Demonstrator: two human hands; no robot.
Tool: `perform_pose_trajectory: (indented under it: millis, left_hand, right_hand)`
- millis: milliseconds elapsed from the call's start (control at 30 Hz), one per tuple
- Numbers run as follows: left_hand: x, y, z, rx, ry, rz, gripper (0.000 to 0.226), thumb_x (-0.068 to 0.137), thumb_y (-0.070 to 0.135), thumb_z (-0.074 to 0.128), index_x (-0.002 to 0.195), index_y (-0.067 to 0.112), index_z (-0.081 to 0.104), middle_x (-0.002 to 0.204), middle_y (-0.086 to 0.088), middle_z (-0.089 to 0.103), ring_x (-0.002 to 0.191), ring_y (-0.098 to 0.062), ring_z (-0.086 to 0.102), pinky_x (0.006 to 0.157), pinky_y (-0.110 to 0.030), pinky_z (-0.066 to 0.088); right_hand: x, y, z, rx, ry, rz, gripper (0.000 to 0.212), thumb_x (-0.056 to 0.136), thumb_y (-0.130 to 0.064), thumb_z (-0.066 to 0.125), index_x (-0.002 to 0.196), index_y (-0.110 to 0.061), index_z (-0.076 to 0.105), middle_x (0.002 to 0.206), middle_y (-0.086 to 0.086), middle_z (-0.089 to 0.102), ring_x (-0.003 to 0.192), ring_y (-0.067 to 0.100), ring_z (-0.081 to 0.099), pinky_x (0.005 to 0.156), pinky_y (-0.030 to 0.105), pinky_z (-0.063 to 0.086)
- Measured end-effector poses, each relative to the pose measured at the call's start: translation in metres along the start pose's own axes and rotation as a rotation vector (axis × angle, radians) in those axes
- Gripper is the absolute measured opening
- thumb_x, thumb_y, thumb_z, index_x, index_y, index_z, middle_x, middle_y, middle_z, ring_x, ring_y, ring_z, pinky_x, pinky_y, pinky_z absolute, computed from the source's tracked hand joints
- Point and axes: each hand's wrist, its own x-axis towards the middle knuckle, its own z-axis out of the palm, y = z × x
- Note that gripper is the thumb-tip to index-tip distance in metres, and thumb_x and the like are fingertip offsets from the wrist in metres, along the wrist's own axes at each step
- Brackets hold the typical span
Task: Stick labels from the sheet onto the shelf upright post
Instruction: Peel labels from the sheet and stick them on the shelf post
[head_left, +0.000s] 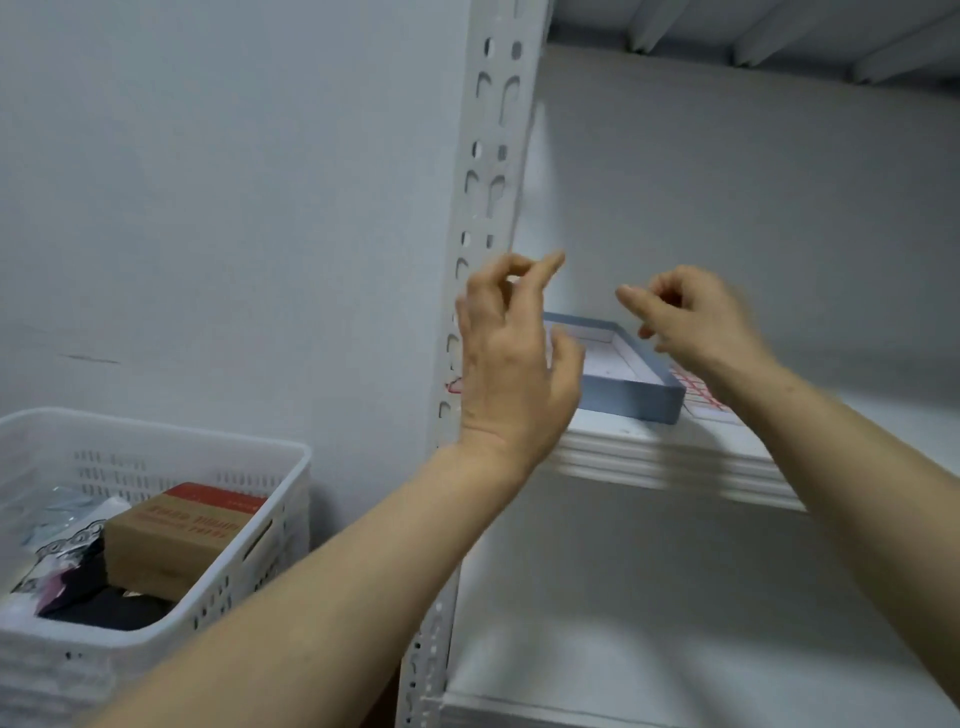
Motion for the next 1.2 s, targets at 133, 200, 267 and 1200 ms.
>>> perform_pose_trajectory:
  millis: [133, 200, 267, 1200]
  left_hand:
    - [0.023, 0.015, 0.026, -0.093, -0.438, -0.365, 0.036, 0.09, 0.003, 0.043, 0.118, 0.011, 0.064, 0.122, -0.006, 0.062, 0.113, -0.019, 0.056, 0.102, -0.032, 0.043]
    - [0.032, 0.016, 0.038, -0.066, -0.499, -0.503, 0.038, 0.091, 0.002, 0.041, 0.12, 0.012, 0.064, 0.123, -0.006, 0.064, 0.117, -0.02, 0.056, 0.105, -0.035, 0.042]
    - [0.041, 0.016, 0.047, -0.015, -0.522, -0.566, 0.039, 0.091, 0.002, 0.042, 0.121, 0.013, 0.064, 0.124, -0.006, 0.064, 0.118, -0.022, 0.055, 0.103, -0.036, 0.043]
    - [0.041, -0.004, 0.078, -0.061, -0.653, -0.564, 0.032, 0.086, 0.0, 0.063, 0.114, 0.013, 0.069, 0.103, -0.009, 0.071, 0.093, -0.023, 0.065, 0.083, -0.037, 0.055]
  right_hand:
    - [0.015, 0.014, -0.003, 0.049, -0.13, 0.044, 0.025, 0.083, -0.022, 0.069, 0.063, -0.009, 0.061, 0.058, 0.01, 0.061, 0.05, 0.014, 0.056, 0.057, 0.031, 0.048]
    - [0.02, 0.019, -0.005, 0.098, -0.16, 0.063, 0.024, 0.083, -0.014, 0.07, 0.061, -0.009, 0.059, 0.057, 0.01, 0.06, 0.044, 0.007, 0.058, 0.049, 0.022, 0.047]
    - [0.027, 0.023, -0.006, 0.126, -0.194, 0.084, 0.024, 0.082, -0.01, 0.07, 0.06, -0.009, 0.059, 0.049, 0.004, 0.061, 0.041, 0.003, 0.058, 0.046, 0.017, 0.047]
    - [0.027, 0.035, 0.004, 0.144, -0.3, 0.12, 0.02, 0.078, 0.001, 0.061, 0.06, -0.007, 0.066, 0.049, 0.001, 0.059, 0.043, 0.009, 0.059, 0.049, 0.021, 0.05]
